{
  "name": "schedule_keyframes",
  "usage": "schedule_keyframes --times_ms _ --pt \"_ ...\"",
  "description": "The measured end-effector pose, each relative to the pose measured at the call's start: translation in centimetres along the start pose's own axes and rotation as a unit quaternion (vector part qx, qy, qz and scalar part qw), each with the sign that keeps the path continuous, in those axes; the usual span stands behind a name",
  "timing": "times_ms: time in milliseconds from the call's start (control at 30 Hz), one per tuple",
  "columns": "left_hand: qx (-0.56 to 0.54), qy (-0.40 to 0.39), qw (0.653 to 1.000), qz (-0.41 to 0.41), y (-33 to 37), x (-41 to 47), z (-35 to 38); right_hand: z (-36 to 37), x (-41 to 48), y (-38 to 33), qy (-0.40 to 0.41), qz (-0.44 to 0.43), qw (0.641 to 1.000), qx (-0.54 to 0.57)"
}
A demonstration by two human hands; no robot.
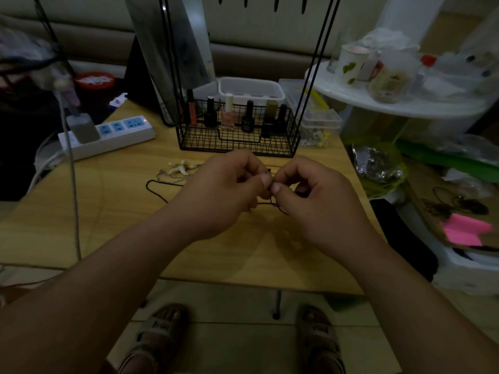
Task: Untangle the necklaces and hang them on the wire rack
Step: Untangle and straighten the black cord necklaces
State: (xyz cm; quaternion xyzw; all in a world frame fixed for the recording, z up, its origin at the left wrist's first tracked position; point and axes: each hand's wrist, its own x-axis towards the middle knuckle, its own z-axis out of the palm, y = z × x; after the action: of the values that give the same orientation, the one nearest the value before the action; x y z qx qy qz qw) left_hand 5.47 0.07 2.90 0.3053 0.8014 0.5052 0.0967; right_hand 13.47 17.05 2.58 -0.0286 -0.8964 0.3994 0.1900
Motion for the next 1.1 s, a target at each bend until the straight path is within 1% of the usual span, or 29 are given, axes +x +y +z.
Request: schedule_keyframes --times_ms 67,133,233,300,367,467,567,633,733,800,867,967,1000,1033,1100 --pt "-0.102 -0.018 0.993 -0.049 0.3 0.0 -0.2 -0.2 0.2 -0.2 -0.002 0.024 0.998 0.051" --pt "-0.208 -0.033 0.973 -0.095 0.6 0.1 -0.5 -0.3 0.3 -0.3 -0.005 0.050 0.992 0.115" --pt "-0.305 -0.036 0.943 -0.127 0.9 0.1 -0.6 -0.4 0.4 -0.5 -0.001 0.080 0.977 0.198" --pt "-0.330 -0.022 0.935 -0.130 1.0 0.1 -0.6 -0.4 0.5 -0.5 0.004 0.092 0.969 0.229" --pt "-0.344 -0.006 0.930 -0.130 1.1 0.2 -0.7 -0.6 0.5 -0.6 0.001 0.098 0.967 0.237" --pt "-0.353 0.013 0.927 -0.127 0.9 0.3 -0.6 -0.7 0.5 -0.8 -0.017 0.096 0.971 0.216" --pt "-0.378 0.029 0.917 -0.124 0.8 0.3 -0.3 -0.7 0.4 -0.9 -0.059 0.093 0.975 0.194" --pt "-0.413 0.028 0.902 -0.125 0.8 0.4 -0.2 -0.7 0.3 -0.8 -0.079 0.090 0.975 0.187" --pt "-0.453 0.006 0.884 -0.118 0.8 0.4 -0.4 -0.6 0.4 -0.8 -0.063 0.104 0.971 0.207" --pt "-0.451 -0.024 0.886 -0.108 0.9 0.4 -0.8 -0.8 0.6 -0.8 -0.039 0.127 0.953 0.271" --pt "-0.404 -0.061 0.908 -0.095 0.9 0.3 -1.0 -1.1 0.8 -0.7 -0.021 0.138 0.936 0.323" --pt "-0.246 -0.098 0.961 -0.084 0.7 0.0 -0.9 -1.2 0.8 -0.5 -0.018 0.134 0.938 0.319" --pt "-0.199 -0.101 0.971 -0.086 0.7 0.0 -0.8 -1.1 0.8 -0.5 -0.021 0.130 0.941 0.311" --pt "-0.175 -0.098 0.975 -0.091 0.7 -0.1 -0.6 -1.0 0.7 -0.5 -0.026 0.125 0.944 0.305" --pt "-0.188 -0.069 0.975 -0.099 0.6 -0.1 -0.4 -1.0 0.7 -0.6 -0.030 0.119 0.947 0.298"
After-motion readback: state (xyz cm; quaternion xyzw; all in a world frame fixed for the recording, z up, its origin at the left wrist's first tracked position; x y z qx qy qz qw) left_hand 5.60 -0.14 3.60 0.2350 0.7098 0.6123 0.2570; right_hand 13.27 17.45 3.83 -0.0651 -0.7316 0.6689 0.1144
